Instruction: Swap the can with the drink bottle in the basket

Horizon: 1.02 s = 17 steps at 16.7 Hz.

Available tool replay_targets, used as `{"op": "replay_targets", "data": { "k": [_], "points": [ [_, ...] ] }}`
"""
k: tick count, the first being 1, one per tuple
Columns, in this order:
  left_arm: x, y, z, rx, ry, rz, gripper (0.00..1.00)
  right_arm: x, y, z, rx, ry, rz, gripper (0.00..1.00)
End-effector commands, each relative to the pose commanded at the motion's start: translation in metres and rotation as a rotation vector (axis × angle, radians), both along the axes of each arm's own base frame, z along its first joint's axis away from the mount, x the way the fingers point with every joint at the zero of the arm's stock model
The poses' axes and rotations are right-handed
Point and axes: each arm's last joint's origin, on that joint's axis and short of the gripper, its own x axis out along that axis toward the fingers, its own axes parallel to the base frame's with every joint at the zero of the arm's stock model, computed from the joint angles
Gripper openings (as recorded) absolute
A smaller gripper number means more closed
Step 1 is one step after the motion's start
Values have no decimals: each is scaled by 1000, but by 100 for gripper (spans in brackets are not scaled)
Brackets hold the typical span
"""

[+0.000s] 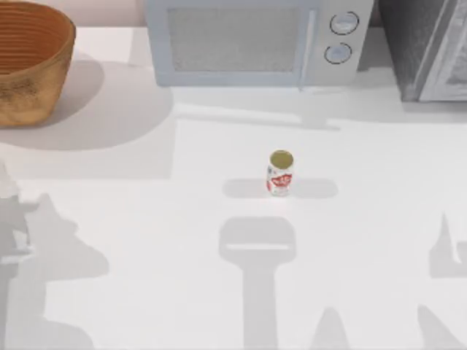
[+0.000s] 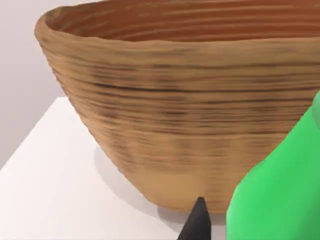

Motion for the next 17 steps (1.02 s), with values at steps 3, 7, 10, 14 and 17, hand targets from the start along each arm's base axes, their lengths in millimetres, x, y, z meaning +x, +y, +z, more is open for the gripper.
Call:
{"op": "replay_targets", "data": {
  "k": [3,7,10,14,17],
  "points": [
    [22,16,28,28,-72,57,0,0,0,0,0,0,0,100],
    [52,35,75,47,-130,117,0,0,0,0,0,0,0,100],
    [75,40,115,45,-141,128,0,0,0,0,0,0,0,100],
    [101,33,161,21,-100,96,0,0,0,0,0,0,0,100],
    [118,20,187,-6,-37,51,0,0,0,0,0,0,0,100]
  ]
}}
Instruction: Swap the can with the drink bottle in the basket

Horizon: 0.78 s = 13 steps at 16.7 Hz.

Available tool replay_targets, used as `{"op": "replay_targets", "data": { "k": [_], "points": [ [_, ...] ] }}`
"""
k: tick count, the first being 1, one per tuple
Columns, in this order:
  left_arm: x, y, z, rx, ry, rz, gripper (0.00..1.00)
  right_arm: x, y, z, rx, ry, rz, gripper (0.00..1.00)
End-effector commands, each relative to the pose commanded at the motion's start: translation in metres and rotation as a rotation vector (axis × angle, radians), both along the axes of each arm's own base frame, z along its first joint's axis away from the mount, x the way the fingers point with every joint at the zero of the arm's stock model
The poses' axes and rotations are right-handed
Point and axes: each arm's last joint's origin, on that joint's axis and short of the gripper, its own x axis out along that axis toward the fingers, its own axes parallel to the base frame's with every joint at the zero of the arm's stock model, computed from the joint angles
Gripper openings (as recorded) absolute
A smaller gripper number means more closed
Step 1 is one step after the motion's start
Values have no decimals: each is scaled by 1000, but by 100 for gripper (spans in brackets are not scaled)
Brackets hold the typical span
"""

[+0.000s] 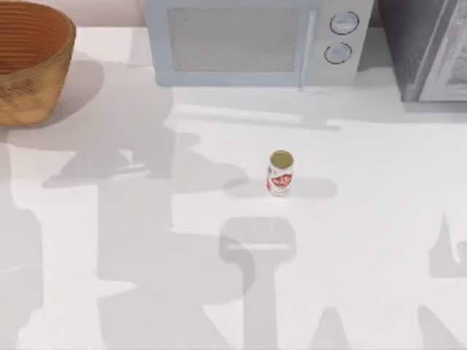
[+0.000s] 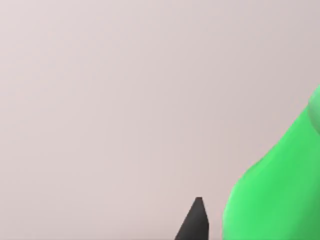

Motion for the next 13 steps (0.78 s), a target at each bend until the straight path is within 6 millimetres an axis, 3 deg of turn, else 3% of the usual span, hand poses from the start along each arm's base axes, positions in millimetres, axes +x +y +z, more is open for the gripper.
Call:
{"op": "replay_targets", "data": {
  "k": [6,13],
  "points": [
    [20,-24,27,-46,136,-89,0,0,0,0,0,0,0,100],
    [23,-30,31,-55,170,-109,0,0,0,0,0,0,0,100]
  ]
}}
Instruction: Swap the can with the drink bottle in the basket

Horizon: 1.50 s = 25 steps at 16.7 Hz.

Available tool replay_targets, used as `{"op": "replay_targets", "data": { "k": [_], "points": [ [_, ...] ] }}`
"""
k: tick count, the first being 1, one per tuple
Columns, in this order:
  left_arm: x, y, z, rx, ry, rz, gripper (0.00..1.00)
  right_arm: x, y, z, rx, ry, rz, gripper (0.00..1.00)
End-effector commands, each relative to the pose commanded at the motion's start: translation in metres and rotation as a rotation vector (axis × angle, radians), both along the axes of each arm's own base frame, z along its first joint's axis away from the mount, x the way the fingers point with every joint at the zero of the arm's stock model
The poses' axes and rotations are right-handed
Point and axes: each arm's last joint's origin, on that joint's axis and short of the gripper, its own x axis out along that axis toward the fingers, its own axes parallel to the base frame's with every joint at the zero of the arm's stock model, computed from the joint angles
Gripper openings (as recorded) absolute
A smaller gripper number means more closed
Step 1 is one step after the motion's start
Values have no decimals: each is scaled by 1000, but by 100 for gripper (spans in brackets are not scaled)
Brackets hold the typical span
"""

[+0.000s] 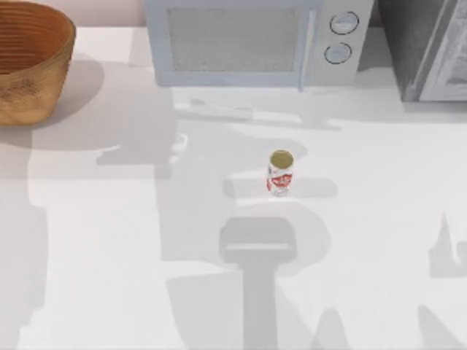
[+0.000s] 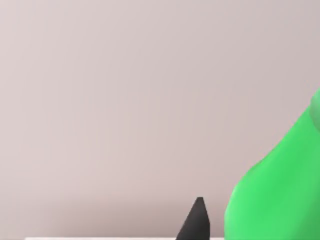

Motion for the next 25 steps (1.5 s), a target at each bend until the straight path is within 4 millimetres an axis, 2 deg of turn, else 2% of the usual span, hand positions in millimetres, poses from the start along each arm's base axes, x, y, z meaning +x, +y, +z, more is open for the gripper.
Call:
{"op": "replay_targets", "data": {
  "k": [3,17,21,25],
  "points": [
    [2,2,-2,2,-2,5,0,0,0,0,0,0,0,100],
    [49,0,-41,0,1,0,0,0,0,0,0,0,0,100],
    [50,-1,-42,0,0,0,0,0,0,0,0,0,0,100],
    [50,-1,-42,0,0,0,30,0,0,0,0,0,0,100]
  ]
}}
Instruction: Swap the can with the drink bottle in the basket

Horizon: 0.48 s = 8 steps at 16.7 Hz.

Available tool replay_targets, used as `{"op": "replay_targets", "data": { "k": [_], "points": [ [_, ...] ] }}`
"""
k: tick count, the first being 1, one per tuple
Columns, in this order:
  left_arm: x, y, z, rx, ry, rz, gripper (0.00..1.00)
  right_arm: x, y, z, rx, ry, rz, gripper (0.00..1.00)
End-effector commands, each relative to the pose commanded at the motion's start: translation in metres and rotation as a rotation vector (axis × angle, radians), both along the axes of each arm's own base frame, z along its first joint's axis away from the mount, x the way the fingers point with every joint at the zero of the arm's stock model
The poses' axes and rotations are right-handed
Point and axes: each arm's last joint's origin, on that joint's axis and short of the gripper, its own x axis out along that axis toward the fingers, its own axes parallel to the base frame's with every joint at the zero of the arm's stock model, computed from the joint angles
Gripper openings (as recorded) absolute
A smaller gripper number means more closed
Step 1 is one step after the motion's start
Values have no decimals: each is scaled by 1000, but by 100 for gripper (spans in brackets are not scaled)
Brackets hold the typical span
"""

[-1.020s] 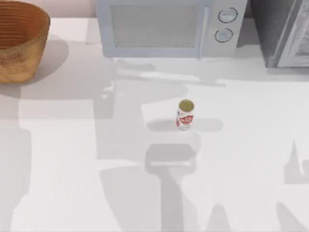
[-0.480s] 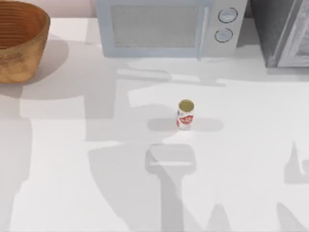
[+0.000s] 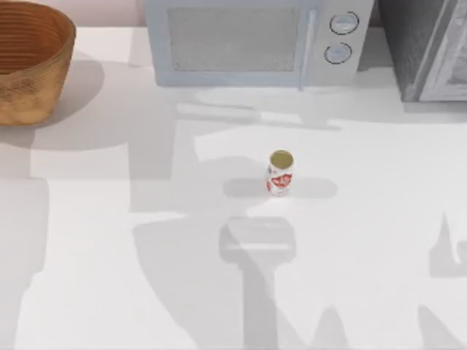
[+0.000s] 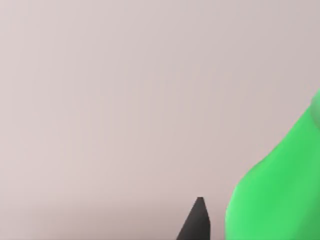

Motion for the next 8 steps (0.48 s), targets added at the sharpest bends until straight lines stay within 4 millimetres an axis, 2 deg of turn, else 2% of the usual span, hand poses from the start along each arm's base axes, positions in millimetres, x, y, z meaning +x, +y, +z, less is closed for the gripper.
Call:
{"op": "replay_targets", "data": {
  "k": [8],
  "points": [
    [0,0,0,0,0,0,90,0,0,0,0,0,0,100]
  ]
}}
